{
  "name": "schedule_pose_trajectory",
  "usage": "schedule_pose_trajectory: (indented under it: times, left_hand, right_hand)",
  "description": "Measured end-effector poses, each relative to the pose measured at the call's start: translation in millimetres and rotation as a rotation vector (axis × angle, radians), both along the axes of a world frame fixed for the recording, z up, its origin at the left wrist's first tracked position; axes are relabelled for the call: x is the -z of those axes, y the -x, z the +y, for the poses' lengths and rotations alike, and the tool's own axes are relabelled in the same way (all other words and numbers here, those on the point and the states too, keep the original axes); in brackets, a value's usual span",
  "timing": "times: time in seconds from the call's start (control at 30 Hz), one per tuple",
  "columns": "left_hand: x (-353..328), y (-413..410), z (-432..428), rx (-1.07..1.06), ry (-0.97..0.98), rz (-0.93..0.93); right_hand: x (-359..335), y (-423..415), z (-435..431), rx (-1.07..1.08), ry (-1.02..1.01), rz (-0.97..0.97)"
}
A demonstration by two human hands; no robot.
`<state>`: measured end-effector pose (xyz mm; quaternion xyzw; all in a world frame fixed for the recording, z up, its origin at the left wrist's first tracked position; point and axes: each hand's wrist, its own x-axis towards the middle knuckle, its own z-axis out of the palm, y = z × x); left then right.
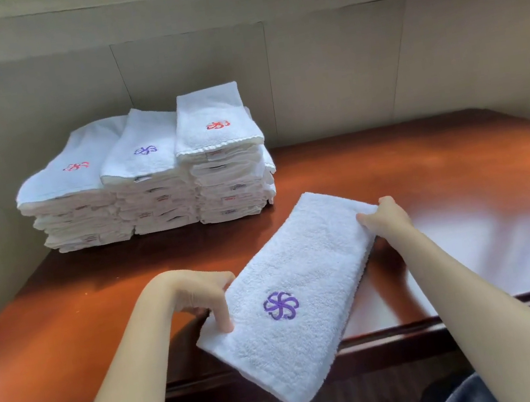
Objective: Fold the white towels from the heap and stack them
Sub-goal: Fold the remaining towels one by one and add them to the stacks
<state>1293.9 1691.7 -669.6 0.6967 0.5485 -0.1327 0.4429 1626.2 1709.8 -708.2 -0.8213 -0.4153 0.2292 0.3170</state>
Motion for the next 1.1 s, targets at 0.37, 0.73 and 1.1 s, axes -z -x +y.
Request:
schedule_pose_trajectory:
  times: [0.37, 0.73, 1.1]
  left_hand:
    - [29, -50, 23, -0.358, -0.331, -0.462]
    - [-17, -43, -1, -0.404, -0.039, -1.163]
    - [-109, -16, -29, -0.696, -0.406, -1.347]
  right_hand:
    - [-49, 28, -11, -0.307, -0.624, 0.806]
    - [-112, 65, -40, -0.590, -0.766, 1.186]
    - [-180, 134, -36, -0.518, -0.825, 0.974]
